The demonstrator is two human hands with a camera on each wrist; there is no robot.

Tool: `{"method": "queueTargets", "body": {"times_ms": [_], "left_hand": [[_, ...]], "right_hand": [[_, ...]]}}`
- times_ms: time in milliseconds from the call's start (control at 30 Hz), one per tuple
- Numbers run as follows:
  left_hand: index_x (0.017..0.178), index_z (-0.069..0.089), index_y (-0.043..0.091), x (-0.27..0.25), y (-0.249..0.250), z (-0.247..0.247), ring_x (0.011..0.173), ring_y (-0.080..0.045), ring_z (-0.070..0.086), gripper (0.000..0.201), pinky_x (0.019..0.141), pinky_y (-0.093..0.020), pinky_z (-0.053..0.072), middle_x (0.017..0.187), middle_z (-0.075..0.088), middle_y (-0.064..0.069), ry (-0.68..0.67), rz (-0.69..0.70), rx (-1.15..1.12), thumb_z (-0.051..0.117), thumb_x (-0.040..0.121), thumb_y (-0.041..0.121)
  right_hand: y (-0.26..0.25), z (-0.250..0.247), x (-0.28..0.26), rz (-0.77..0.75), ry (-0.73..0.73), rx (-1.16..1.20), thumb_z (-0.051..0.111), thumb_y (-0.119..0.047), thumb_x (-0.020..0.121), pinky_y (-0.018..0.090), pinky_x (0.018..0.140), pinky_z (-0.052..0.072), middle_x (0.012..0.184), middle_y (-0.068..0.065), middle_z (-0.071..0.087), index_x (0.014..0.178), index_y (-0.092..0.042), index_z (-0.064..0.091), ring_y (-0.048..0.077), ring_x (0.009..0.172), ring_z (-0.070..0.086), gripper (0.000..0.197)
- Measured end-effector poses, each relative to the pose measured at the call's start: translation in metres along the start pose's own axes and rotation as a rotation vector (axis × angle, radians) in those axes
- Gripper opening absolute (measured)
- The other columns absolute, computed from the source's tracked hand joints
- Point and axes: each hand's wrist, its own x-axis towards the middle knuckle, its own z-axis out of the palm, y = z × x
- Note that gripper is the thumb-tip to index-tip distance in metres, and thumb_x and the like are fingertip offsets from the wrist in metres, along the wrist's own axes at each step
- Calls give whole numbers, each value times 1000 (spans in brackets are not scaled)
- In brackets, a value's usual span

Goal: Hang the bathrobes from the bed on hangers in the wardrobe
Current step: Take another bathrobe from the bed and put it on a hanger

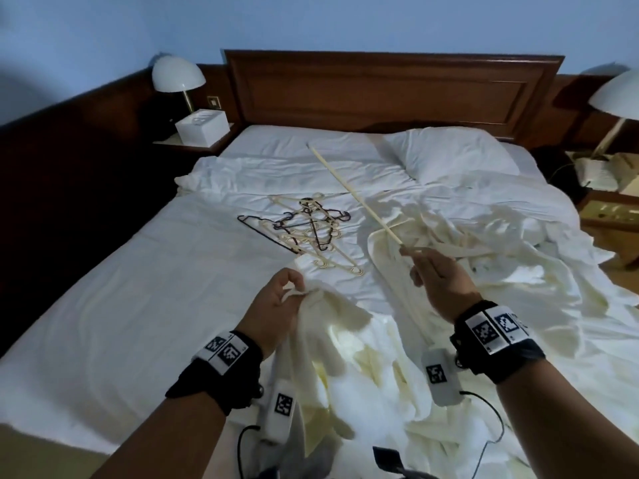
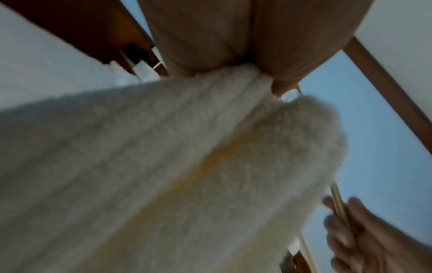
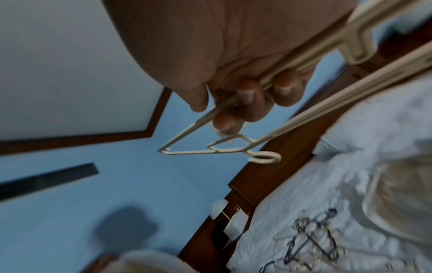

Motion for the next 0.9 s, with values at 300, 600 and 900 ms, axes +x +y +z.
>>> {"method": "queueTargets", "body": {"times_ms": [300,600,900], "left_hand": [[89,71,15,16,-42,-58,75,-26,58,23,68,-33,50,86,66,-15,254,-246,-41,56,91,-3],[91,68,12,18,-55,-66,75,-25,61,20,63,-29,52,91,66,-16,291,-267,-91,60,87,-6],[91,69,19,30,-31,-22,91,-31,63,25,86,-45,52,103,67,-18,233,-181,-147,72,72,2]], "right_hand": [[39,-15,-14,97,-195,-90,63,-24,92,33,73,49,72,-7,65,78,-34,73,5,67,56,21],[55,-8,-35,-136,-402,-639,59,-43,91,34,81,23,85,-23,65,87,-43,69,9,95,51,11],[48,65,-54,-166,-654,-539,54,-45,93,35,87,26,84,-25,59,94,-39,65,5,94,42,13]]}}
